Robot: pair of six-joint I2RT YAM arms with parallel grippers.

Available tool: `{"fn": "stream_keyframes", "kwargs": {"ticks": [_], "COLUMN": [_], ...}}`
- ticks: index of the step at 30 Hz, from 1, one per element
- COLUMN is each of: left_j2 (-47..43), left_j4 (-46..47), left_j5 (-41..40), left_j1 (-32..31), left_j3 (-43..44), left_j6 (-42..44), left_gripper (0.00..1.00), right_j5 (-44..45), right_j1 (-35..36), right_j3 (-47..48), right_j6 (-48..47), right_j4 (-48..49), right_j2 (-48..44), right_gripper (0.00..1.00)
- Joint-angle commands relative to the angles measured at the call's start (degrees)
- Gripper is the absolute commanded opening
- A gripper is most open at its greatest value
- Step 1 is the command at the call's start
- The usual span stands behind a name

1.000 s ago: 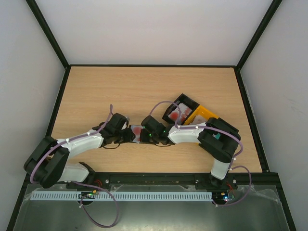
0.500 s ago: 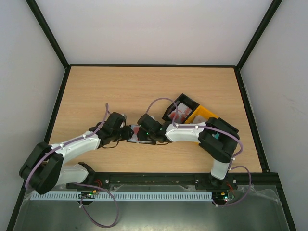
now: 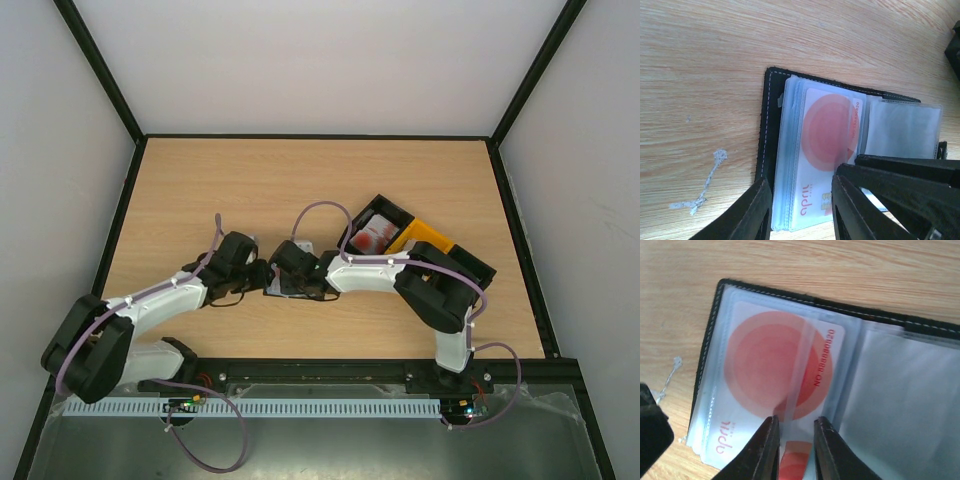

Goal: Put the credit cards into the card holder
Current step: Insert the credit card into the card holder.

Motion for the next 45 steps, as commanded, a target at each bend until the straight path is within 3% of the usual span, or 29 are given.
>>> {"fn": "stream_keyframes", "kwargs": {"ticks": [1, 13, 32, 37, 40, 45], "left_j2": [1.42, 4.28, 5.21, 3.16, 2.44, 2.71], "left_j4": [1.98, 5.83, 6.35, 3.71, 3.94, 5.21], "left_j5": [3.67, 8.62, 10.77, 5.13, 6.09, 7.43], "left_j1": [0.75, 1.32, 1.49, 1.5, 1.5, 1.49], "left_j3": [-1.62, -2.25, -2.02, -1.76, -1.8, -2.05], "left_j6": [0.3, 1.36, 1.77, 1.44, 1.82, 1.82], "left_gripper": [0.35, 0.35, 0.32, 0.34, 0.36, 0.3], "right_j5": [3.5, 2.66, 1.54, 1.62, 1.54, 1.32], "right_j1": [0.4, 0.35, 0.31, 0.31, 0.25, 0.29], "right_j3": [-0.62, -6.48, -11.59, -11.64, -11.65, -11.58], "right_j6": [1.16, 3.91, 6.0, 6.06, 6.08, 6.0], "right_j4": [-3.87, 0.83, 6.79, 6.86, 6.86, 6.94], "right_j2": [1.33, 0.31, -1.13, -1.13, -1.06, -0.91], "right_gripper": [0.14, 0.02, 0.02, 0.02, 0.02, 0.02]}}
